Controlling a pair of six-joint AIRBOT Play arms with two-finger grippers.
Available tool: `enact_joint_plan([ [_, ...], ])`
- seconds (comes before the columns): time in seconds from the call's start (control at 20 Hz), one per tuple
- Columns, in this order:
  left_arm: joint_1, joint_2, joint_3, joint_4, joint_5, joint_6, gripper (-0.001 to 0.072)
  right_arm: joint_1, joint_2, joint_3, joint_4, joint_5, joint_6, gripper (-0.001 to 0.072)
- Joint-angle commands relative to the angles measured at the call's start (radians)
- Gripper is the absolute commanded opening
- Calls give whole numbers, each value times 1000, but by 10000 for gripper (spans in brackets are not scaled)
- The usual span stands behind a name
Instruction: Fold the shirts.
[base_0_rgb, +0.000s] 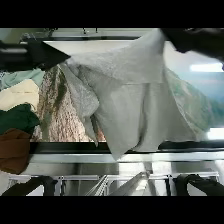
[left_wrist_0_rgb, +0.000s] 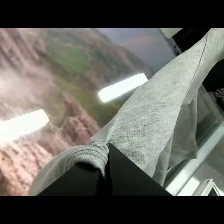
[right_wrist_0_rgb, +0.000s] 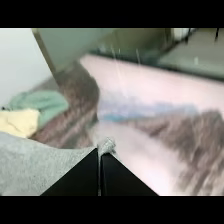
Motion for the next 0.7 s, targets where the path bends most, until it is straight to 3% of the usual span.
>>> enact_joint_plan([
  [0.0,104,-206,-53,0,4,106,49,17,-355,122,2,-26,64,106],
  [0.05,137,-253,-53,-1,1,111,366,14,-422,171,2,-11,104,444],
  [0.1,171,-293,-53,-1,-5,111,720,2,-466,216,0,14,151,570],
  [0.25,291,-371,-53,47,-43,124,714,-97,-452,246,-56,132,251,565],
  [0.45,356,-423,-63,243,-253,117,712,-309,-383,220,-241,521,436,560],
  [0.55,325,-438,-128,235,-292,110,711,-385,-349,119,-311,677,486,371],
  [0.6,297,-447,-166,235,-275,111,711,-415,-318,26,-317,716,500,382],
  [0.65,261,-462,-205,235,-253,111,711,-438,-282,-74,-317,723,498,451],
])
